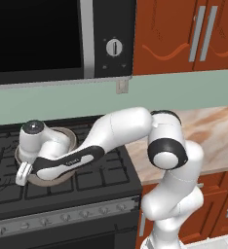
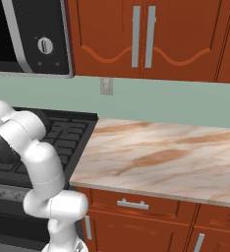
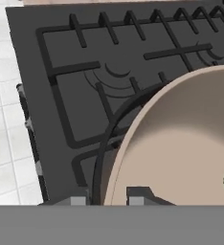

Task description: Turn on the sink faucet. Then move the avocado from the counter to the sink. Turn off the sink. Move the vegetable from the sink to the pot next to the stove. Finally move the pot to the front center burner.

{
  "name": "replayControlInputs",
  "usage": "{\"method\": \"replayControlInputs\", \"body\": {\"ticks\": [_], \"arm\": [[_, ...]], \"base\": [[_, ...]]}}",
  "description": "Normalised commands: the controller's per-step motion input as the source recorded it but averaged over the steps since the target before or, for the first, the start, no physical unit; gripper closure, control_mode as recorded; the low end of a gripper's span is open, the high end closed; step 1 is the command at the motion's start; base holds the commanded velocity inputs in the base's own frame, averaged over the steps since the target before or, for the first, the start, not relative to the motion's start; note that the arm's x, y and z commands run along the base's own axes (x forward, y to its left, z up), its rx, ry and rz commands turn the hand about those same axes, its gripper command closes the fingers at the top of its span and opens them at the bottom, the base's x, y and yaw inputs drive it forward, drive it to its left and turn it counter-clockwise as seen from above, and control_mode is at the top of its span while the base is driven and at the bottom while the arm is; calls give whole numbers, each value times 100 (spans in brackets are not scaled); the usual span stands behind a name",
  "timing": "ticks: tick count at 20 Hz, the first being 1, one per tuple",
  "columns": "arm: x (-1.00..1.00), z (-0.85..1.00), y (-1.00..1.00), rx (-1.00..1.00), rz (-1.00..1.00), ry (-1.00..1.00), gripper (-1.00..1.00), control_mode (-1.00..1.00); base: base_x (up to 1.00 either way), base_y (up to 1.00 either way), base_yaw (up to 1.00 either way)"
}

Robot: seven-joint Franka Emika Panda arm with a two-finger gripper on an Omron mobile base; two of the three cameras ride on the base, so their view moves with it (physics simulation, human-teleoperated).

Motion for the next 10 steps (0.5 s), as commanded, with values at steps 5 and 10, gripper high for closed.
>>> {"method": "replayControlInputs", "body": {"ticks": [5,10], "arm": [[15,-19,2,0,1,0,100,-100],[31,-10,4,3,5,0,100,-100]], "base": [[0,0,0],[0,0,0]]}}
